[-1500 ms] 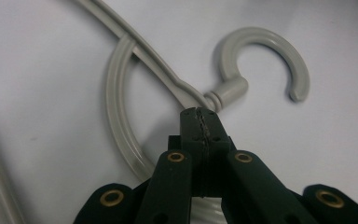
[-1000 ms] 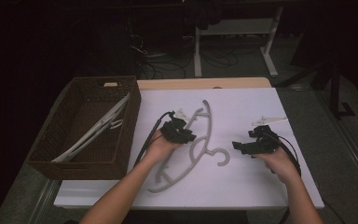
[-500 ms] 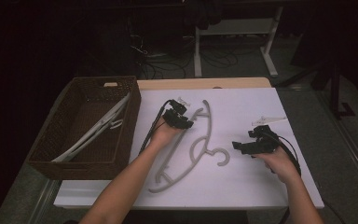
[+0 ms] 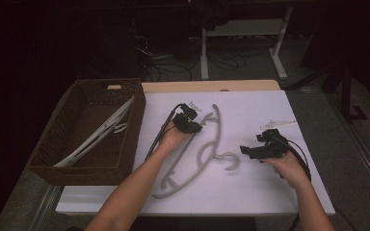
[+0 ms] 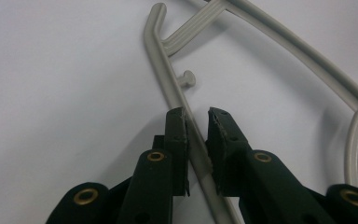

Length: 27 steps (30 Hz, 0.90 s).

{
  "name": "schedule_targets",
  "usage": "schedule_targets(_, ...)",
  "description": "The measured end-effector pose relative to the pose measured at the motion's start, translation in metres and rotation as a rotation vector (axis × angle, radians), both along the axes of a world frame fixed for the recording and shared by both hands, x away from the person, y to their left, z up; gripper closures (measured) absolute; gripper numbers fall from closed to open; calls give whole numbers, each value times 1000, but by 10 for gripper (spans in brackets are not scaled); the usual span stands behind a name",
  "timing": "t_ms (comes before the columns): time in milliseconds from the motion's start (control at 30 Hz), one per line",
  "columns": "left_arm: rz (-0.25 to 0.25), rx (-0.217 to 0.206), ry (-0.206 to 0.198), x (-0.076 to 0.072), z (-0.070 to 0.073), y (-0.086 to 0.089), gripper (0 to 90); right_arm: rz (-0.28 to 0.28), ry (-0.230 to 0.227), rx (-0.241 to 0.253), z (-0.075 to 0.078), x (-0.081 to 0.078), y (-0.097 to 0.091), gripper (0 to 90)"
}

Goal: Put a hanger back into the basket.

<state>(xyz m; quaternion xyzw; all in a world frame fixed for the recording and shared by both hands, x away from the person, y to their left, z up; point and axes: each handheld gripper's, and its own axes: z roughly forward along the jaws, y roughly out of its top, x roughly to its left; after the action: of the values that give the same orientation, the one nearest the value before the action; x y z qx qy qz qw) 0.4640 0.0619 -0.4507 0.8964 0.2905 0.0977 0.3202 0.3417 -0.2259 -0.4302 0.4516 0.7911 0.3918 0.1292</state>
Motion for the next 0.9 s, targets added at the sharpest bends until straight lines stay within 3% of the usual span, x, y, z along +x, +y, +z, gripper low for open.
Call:
schedule_targets(233,-104,-12,6,-11,3,-21,793,-2,-2,4,1,0,-1,132)
schedule_targets(367,-123,-25,9,-16,3,-28,782,2,-5,1,2,0,0,133)
schedule_targets(567,-111,-115,76,-18,13,-10,601,11,-15,-5,5,5,7,133)
schedule_targets(733,-117,-180,76,-35,29,15,443,40,-34,-6,13,17,18,135)
schedule_targets(900,-129,-225,72,-56,40,36,333,39,-57,-9,20,35,30,283)
